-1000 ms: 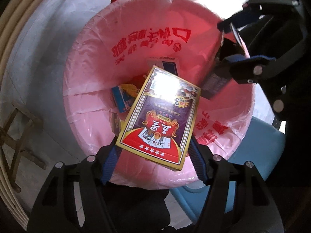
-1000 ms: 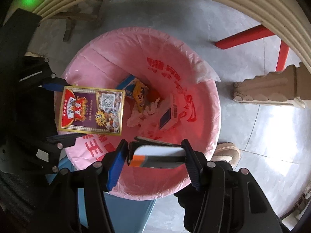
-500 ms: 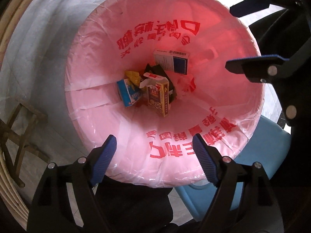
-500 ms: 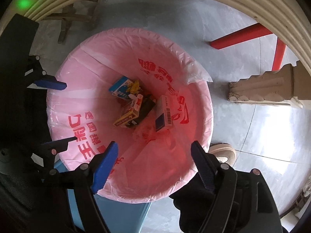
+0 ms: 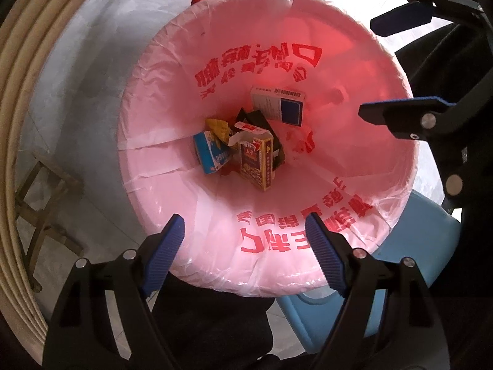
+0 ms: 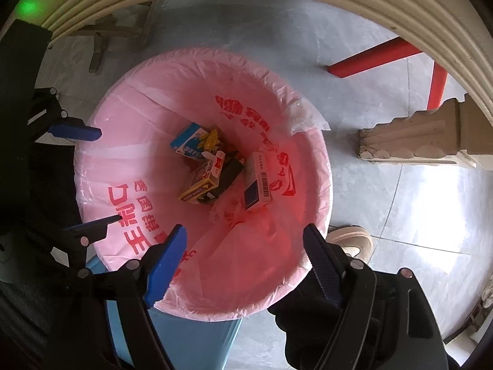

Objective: Collect trash

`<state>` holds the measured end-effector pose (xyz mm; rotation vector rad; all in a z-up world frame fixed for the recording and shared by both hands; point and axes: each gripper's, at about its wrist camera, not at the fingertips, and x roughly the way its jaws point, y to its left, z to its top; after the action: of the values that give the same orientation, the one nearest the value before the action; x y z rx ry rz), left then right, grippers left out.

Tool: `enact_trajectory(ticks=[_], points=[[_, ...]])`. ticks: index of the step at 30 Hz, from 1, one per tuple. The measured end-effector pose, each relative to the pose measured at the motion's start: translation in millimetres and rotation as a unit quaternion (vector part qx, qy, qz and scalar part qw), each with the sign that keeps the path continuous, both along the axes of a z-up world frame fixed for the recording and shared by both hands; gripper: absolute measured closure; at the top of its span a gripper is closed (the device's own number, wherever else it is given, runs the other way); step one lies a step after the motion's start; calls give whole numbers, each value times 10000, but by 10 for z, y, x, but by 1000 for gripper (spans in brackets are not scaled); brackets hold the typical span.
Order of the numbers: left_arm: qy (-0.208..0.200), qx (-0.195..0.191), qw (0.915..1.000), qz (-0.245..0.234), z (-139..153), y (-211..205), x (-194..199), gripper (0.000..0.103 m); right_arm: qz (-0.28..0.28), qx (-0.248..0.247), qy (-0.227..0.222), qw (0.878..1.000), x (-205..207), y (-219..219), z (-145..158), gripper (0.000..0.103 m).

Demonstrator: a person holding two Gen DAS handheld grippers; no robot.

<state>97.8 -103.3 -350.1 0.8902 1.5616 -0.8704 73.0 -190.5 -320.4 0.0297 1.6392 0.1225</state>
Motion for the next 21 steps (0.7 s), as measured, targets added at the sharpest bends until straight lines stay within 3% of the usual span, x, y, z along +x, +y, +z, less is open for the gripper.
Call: enact_trajectory(ticks=[8,13,17,21], points=[[-476,-220,9982,298,324,-64,-114,24,-203,-52,-235,9995,-43,-5,276,25],[-992,-648,9900,768,710,-107,-326,24,-456,-71,-574,9973,-146,-21,569,25],[-1333,-943,9768,1384,1030,-68,-415,24,-711,-194,-957,9927,-231,-108,845,25],[-1631,-1246,9492,2387,1379,88,-381,24,-958,-432,-1492,9832,-301,-206,1202,25]])
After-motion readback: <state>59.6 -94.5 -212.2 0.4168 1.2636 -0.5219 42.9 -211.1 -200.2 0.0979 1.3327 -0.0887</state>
